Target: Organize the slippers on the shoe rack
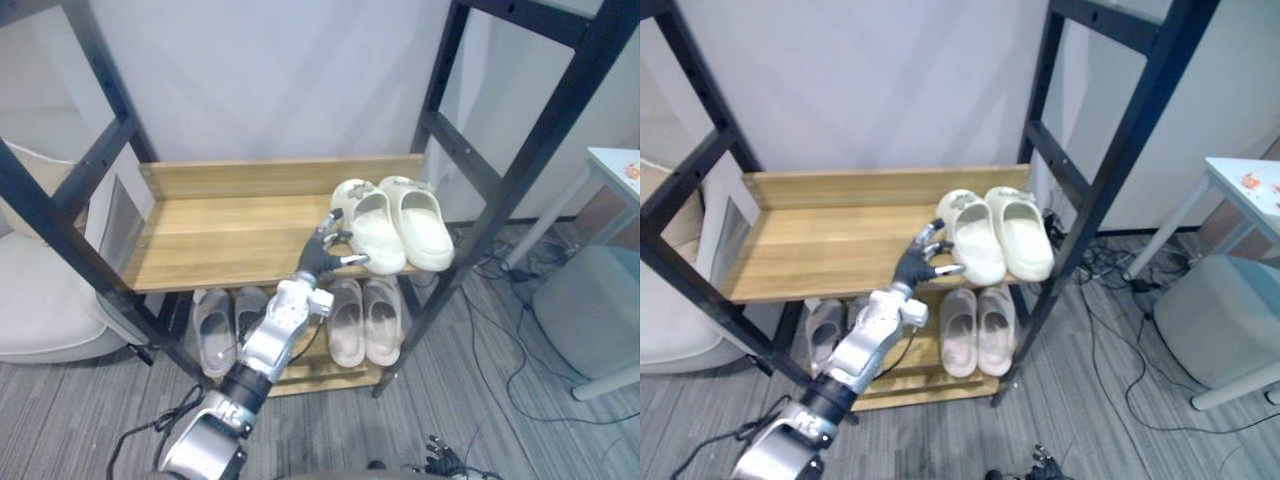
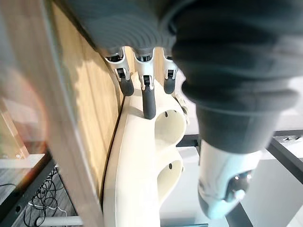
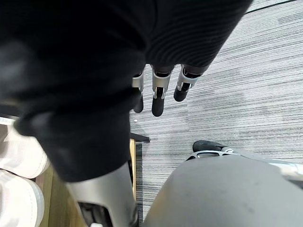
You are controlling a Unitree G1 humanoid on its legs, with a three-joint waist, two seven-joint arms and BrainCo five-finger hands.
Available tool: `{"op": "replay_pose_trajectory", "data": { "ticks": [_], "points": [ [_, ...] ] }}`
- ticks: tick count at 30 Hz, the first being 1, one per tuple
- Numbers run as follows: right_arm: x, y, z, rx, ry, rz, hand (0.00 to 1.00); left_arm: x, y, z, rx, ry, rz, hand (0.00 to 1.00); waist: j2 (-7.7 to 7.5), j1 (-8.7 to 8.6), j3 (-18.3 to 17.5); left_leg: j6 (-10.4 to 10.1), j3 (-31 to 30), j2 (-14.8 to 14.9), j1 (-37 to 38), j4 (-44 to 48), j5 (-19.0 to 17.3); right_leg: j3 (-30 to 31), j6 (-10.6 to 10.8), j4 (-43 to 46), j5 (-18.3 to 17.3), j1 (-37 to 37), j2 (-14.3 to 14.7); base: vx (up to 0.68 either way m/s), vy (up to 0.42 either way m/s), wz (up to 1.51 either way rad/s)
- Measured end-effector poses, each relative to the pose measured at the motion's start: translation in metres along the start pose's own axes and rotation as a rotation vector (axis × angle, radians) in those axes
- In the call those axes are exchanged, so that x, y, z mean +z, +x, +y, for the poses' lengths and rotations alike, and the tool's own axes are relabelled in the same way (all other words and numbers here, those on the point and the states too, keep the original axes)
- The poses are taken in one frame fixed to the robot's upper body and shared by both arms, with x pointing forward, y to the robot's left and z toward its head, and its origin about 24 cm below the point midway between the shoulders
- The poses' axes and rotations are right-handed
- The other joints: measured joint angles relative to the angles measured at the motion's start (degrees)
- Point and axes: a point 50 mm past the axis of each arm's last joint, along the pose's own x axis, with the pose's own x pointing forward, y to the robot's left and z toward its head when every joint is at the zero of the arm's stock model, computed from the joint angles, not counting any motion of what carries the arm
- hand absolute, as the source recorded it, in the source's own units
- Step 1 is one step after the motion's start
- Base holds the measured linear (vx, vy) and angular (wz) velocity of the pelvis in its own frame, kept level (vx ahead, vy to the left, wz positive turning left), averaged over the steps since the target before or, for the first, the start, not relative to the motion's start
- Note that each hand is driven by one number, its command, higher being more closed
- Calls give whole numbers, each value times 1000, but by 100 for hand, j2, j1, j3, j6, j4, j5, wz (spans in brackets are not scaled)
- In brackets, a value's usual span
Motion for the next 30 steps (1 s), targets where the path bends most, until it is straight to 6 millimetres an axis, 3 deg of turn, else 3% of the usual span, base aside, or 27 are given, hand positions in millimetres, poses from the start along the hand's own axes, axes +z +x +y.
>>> {"op": "replay_pose_trajectory", "data": {
  "ticks": [11,18,25,28,30],
  "points": [
    [5,2,1,1,-1,-14,0,8,-3,6,26,-8,-25,0,4,-21,0,2,-51,-2,-2,-62,2,-56,8,-6,-4,-4,4,-2,-3,1],
    [7,2,1,6,-8,-17,0,36,-20,6,10,-75,-169,0,5,4,2,4,-169,-37,-23,-78,4,-187,25,25,-19,30,3,-5,-7,8],
    [2,2,0,6,-18,3,0,65,-49,-33,-209,-222,-316,0,40,133,14,31,-311,-51,-104,41,-29,-243,69,264,-174,-5,-87,-26,-8,12],
    [1,2,0,8,-22,4,0,55,-64,-49,-317,-296,-278,0,56,167,7,19,-305,-39,-92,123,-75,-246,56,354,-229,-9,-93,-11,-5,-1],
    [3,3,-2,5,-26,0,0,33,-78,-56,-368,-318,-181,0,128,162,-35,19,-299,-27,-93,124,-75,-243,44,354,-236,-16,-80,-17,-10,-1]
  ]
}}
